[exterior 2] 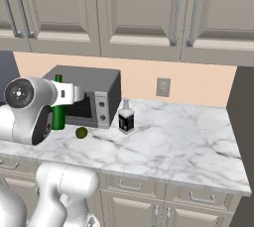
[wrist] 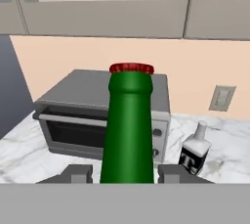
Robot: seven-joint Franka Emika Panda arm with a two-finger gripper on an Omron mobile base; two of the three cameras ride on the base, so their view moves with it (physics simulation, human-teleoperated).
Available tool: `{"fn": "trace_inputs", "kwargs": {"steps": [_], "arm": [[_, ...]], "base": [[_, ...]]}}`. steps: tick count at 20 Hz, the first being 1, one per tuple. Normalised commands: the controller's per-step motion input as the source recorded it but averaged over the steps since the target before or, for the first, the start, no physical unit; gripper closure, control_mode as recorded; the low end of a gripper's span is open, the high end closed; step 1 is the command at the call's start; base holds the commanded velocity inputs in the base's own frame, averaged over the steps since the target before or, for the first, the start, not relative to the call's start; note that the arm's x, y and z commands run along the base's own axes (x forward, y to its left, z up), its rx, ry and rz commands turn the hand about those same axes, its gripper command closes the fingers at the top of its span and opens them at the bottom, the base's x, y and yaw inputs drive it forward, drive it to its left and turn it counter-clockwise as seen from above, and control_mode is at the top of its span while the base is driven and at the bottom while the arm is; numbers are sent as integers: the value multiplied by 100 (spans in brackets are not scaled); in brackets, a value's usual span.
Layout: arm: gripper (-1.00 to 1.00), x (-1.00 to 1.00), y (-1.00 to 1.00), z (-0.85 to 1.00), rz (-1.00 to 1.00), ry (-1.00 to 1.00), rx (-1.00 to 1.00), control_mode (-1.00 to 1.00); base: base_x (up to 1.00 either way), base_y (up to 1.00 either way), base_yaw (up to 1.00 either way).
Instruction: Place the beer and liquor on the top shelf of the fridge to keep them out of children's reach, and place the lime on lower shelves for easy access.
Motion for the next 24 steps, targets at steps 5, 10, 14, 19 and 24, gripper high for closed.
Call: {"fn": "trace_inputs", "kwargs": {"steps": [5,10,14,19,24], "arm": [[100,0,0,3,-6,0,-1,-100],[100,-2,0,0,-1,0,0,100],[100,0,0,0,0,0,0,100],[100,0,0,0,0,0,0,100],[100,0,0,0,0,0,0,100]], "base": [[0,0,0],[-35,0,-3],[-82,-3,-8],[-99,-21,-14],[-61,-25,-26]]}}
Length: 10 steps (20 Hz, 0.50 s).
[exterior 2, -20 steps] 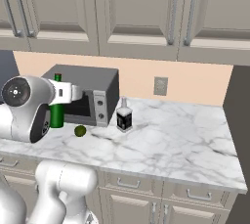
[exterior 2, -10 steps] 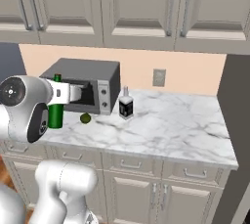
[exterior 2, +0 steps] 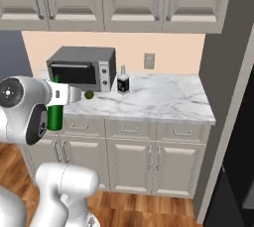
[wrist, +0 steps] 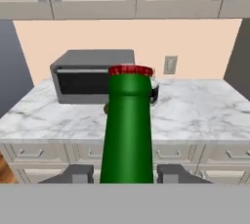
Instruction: Place the beer and liquor on the top shelf of the fridge to keep them out of children's reach, and place the lime on lower shelves for easy access.
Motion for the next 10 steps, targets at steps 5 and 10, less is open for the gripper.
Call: {"fn": "trace_inputs", "kwargs": {"steps": [5,10], "arm": [[100,0,0,0,0,0,0,100],[100,0,0,0,0,0,0,100]], "base": [[-47,-13,-29],[-53,-15,-35]]}}
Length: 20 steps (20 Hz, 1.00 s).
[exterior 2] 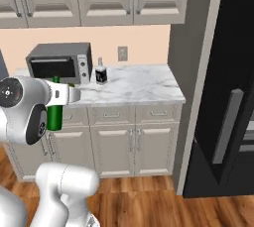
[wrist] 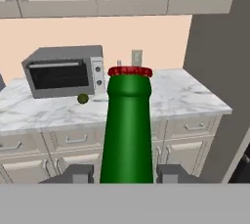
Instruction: Place the beer and liquor on the top shelf of the fridge to keep them out of children's reach, and place the lime on lower shelves for easy access.
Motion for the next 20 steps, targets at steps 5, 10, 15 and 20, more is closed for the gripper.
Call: {"fn": "trace_inputs", "kwargs": {"steps": [5,10,15,20], "arm": [[100,0,0,0,0,0,0,100],[100,0,0,0,0,0,0,100],[100,0,0,0,0,0,0,100],[100,0,0,0,0,0,0,100]], "base": [[-41,-14,-41],[-41,0,-46],[-5,-13,-50],[21,-27,-42]]}}
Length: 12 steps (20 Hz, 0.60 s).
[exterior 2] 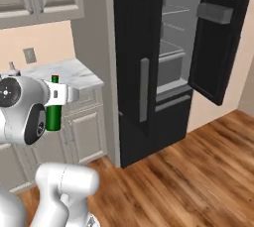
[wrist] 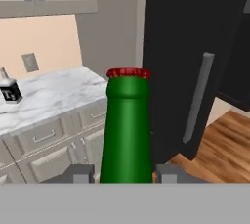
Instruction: Place the beer and liquor on the top shelf of the fridge to keep them out of children's reach, and place the lime on lower shelves for easy access.
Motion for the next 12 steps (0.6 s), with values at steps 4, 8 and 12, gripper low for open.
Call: {"fn": "trace_inputs", "kwargs": {"steps": [4,8,12], "arm": [[100,0,0,0,0,0,0,100],[100,0,0,0,0,0,0,100],[100,0,0,0,0,0,0,100]], "base": [[36,-46,-42],[33,-52,-52],[36,-46,-58]]}}
